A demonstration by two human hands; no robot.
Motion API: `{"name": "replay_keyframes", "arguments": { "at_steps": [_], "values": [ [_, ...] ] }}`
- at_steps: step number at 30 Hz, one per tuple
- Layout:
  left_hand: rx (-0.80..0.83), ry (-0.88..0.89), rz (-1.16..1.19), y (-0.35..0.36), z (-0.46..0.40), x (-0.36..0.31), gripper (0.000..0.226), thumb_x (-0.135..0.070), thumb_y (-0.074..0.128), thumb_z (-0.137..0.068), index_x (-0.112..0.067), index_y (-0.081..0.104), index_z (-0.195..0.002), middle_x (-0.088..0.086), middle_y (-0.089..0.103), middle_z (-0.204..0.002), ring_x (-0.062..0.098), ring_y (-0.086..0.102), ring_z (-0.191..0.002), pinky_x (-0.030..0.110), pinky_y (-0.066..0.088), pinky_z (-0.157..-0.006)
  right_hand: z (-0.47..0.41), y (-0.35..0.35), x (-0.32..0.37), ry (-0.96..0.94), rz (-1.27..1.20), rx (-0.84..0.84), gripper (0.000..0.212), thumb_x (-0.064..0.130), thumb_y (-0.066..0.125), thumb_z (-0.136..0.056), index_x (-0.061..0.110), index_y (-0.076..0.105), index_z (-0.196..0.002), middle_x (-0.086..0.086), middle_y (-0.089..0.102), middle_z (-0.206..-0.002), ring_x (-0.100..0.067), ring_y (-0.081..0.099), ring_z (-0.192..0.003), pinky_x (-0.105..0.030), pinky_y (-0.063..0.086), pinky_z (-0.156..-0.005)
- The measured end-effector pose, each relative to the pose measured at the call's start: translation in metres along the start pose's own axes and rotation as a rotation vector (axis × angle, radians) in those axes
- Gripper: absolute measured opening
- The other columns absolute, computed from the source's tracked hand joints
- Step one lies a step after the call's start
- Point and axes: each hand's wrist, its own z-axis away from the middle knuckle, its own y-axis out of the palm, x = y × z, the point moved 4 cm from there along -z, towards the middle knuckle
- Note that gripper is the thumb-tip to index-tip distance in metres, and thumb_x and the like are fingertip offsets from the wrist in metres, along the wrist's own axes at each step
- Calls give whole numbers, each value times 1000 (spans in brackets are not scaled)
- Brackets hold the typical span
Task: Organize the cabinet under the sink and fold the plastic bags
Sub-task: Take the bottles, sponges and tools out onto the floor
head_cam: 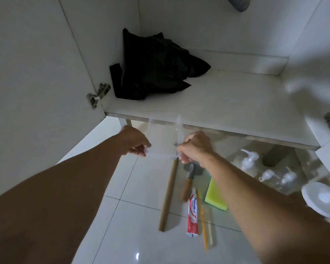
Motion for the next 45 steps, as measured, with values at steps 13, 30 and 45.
{"name": "replay_keyframes", "arguments": {
  "at_steps": [13,30,45],
  "values": [
    [-10,-240,-20,11,-7,168,9,5,55,-90,-3,58,-89,13,65,-78,22,67,-63,37,61,-67,45,123,-98,181,122,235,27,6,79,-76,8,52,-73,-18,67,-65,-24,64,-49,-35,59,-52],
    [79,-216,-332,46,-19,189,26,-18,70,-83,-1,58,-99,13,62,-97,27,60,-70,27,53,-62,37,134,-134,328,227,296,24,22,69,-87,1,61,-92,-13,70,-71,-23,68,-52,-35,61,-58],
    [33,-45,-367,11,75,94,29,-22,73,-82,0,58,-95,11,56,-94,35,64,-103,34,50,-67,69,22,-78,144,190,209,25,19,64,-90,0,60,-104,-18,72,-83,-31,73,-72,-45,61,-70]
  ]
}}
